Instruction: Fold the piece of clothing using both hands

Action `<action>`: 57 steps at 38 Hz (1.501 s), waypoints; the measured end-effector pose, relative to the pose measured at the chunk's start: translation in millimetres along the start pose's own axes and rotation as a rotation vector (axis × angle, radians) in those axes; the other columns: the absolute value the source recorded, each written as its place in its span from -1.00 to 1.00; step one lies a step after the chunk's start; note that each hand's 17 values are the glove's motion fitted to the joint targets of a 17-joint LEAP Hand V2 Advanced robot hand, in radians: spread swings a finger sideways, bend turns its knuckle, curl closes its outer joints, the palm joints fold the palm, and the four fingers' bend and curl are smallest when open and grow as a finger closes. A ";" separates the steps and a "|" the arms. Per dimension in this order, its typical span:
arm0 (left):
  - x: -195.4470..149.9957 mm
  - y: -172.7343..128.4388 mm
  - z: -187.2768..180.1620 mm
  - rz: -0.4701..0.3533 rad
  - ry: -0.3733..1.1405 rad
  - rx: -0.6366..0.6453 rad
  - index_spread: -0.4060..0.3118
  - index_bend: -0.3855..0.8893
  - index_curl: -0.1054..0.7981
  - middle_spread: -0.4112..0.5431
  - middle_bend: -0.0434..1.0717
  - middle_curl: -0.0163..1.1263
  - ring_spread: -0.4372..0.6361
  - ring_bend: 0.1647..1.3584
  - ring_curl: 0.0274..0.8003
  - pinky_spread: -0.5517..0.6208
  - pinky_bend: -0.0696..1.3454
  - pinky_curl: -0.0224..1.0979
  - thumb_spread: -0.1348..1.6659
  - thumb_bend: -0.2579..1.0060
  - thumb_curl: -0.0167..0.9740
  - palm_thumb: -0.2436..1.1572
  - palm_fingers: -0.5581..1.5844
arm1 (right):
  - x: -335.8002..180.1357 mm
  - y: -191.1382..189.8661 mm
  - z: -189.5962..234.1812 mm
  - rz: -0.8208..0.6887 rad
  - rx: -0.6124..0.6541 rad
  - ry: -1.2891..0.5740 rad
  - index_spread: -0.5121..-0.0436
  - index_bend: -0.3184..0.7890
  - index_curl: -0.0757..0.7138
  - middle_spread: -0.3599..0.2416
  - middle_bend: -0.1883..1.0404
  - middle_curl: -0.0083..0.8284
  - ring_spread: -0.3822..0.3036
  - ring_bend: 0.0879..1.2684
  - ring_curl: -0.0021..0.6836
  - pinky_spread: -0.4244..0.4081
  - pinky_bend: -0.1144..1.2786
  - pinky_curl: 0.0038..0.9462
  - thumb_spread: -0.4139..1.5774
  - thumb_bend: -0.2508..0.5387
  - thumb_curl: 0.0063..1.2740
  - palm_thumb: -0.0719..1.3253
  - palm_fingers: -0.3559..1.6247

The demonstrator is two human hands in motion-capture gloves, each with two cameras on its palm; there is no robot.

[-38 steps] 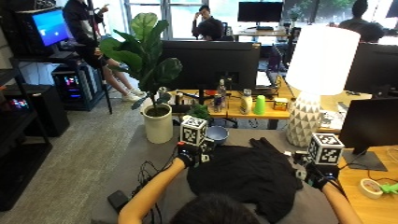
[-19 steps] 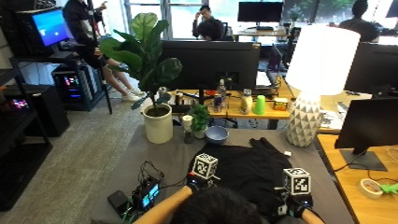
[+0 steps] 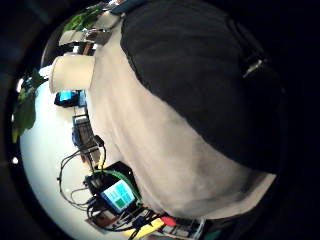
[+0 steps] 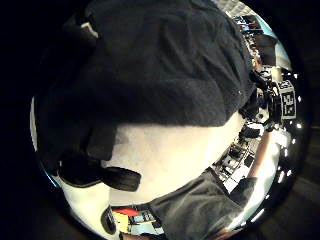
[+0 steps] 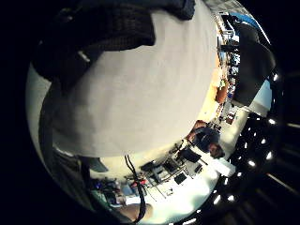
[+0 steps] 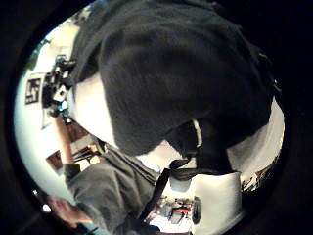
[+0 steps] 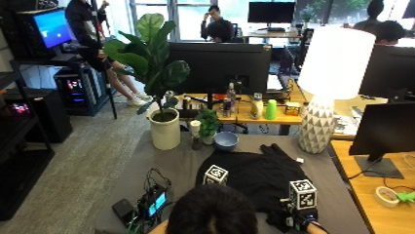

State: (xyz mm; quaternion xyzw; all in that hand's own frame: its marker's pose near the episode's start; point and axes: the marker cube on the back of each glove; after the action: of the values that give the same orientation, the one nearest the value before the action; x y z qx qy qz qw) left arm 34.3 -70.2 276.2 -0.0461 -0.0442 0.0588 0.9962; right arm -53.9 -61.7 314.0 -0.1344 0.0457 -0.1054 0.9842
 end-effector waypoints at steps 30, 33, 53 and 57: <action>-24.9 -22.2 -45.4 -0.035 -0.124 0.157 -0.69 -0.12 0.18 -0.79 -0.35 -0.17 -0.83 -0.46 -0.09 -0.65 -0.45 -0.29 0.58 -0.56 -0.49 0.02 0.67 | -6.0 1.2 -76.6 -0.033 0.204 0.146 0.22 -0.12 0.02 -0.32 -0.04 0.12 -0.50 0.07 0.27 -0.62 0.12 -0.15 0.43 -0.06 -0.33 0.71 0.69; -18.4 6.1 -63.3 -0.004 -0.129 0.133 -0.70 -0.11 0.19 -0.80 -0.33 -0.16 -0.84 -0.45 -0.07 -0.65 -0.46 -0.28 0.58 -0.58 -0.50 0.02 0.67 | -10.4 21.7 -92.7 -0.053 0.169 0.153 0.22 -0.13 0.05 -0.33 -0.04 0.13 -0.51 0.07 0.28 -0.64 0.13 -0.14 0.43 -0.08 -0.33 0.72 0.69; -54.0 -16.8 -194.1 -0.180 -0.066 0.101 -0.73 -0.10 0.27 -0.85 -0.16 -0.04 -0.85 -0.36 0.06 -0.60 -0.63 -0.28 0.61 -0.61 -0.55 0.03 0.67 | -14.6 -32.2 -258.0 0.146 0.165 0.361 0.23 -0.12 0.16 -0.34 -0.02 0.18 -0.52 0.08 0.33 -0.64 0.10 -0.10 0.46 -0.21 -0.34 0.79 0.66; -56.2 -42.0 -189.3 -0.258 -0.069 0.015 -0.73 -0.08 0.29 -0.85 -0.14 -0.03 -0.85 -0.39 0.06 -0.59 -0.65 -0.28 0.61 -0.61 -0.56 0.02 0.65 | -13.6 -91.4 -248.7 0.211 0.166 0.409 0.23 -0.14 0.17 -0.34 -0.02 0.19 -0.51 0.07 0.33 -0.64 0.09 -0.09 0.46 -0.24 -0.34 0.80 0.66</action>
State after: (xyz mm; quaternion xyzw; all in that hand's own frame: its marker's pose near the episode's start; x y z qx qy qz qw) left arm 1.2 -135.0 87.9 -0.0303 -0.0834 -0.0680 0.9937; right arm -114.4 -208.1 101.3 -0.0234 0.2492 -0.0303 0.9677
